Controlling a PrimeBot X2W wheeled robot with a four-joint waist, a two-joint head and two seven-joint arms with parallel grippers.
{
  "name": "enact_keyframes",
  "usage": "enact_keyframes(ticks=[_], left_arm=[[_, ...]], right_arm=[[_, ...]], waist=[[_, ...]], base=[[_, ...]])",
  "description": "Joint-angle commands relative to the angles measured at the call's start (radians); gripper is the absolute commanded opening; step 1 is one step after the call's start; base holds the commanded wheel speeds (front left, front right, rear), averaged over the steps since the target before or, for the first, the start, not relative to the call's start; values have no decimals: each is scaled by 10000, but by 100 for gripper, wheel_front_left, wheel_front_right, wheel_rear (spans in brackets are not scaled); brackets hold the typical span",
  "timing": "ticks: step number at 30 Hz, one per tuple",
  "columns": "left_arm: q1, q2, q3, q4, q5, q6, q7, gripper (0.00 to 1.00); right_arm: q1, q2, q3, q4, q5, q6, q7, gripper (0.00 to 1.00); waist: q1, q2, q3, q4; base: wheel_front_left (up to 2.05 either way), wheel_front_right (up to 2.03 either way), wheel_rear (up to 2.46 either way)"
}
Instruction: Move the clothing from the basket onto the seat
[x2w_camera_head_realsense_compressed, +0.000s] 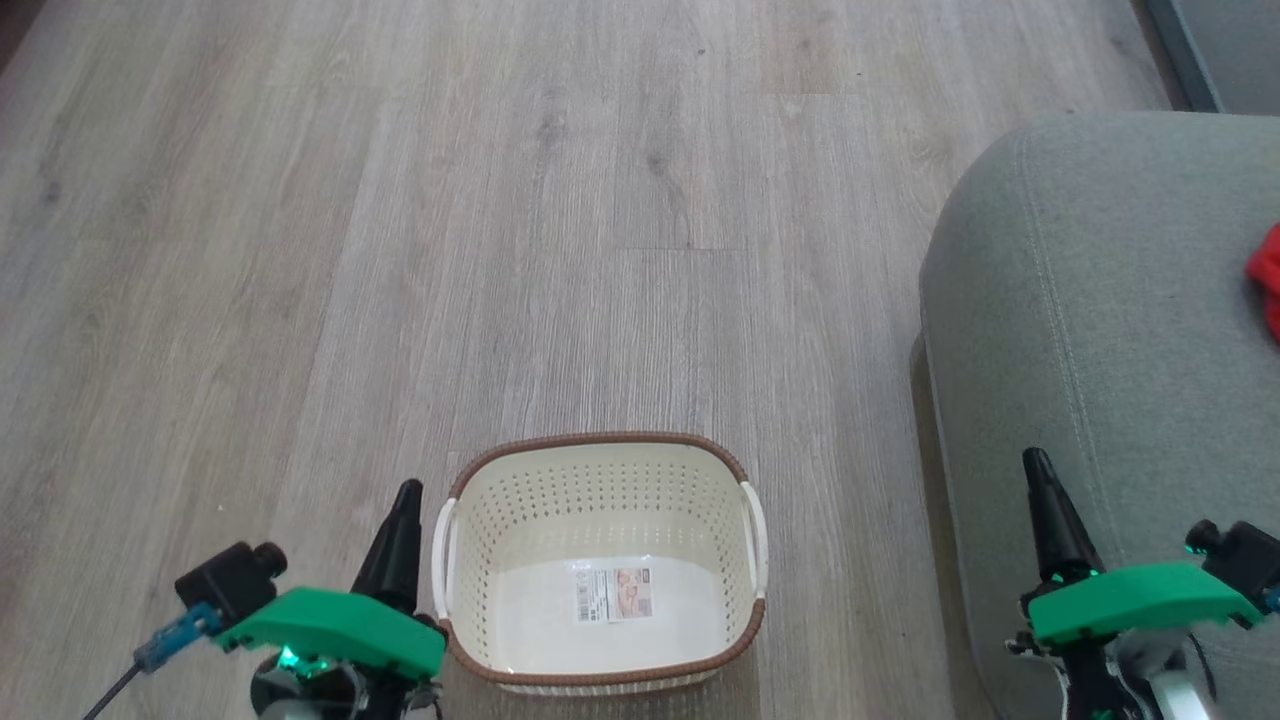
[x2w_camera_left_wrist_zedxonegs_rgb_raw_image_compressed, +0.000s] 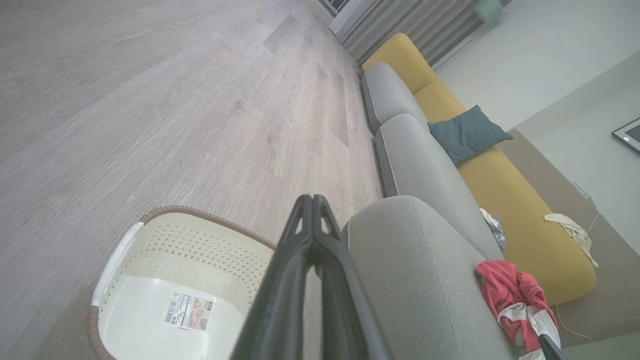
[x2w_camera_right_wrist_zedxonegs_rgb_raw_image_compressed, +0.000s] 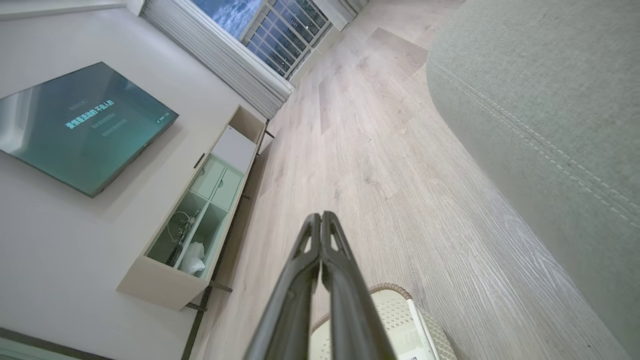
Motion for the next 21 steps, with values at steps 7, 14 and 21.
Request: enact_keyframes(ticks=[7, 14, 21], left_arm=[[-606, 135, 514, -173, -918, -213, 243, 0], [-653, 144, 728, -93, -1664, -347, 437, 0], [-694, 150, 916, -24, -2304, -462, 607, 0]], right_arm=[[-579, 26, -96, -258, 819, -1, 254, 0], [-640, 54, -203, -212, 1465, -1, 456, 0], [-693, 80, -296, -173, 2019, -1, 631, 0]], waist=[[0, 0, -12, -78], [0, 0, -24, -152], [0, 0, -33, -215]], base=[[0, 0, 0], [0, 0, 0], [0, 0, 0]])
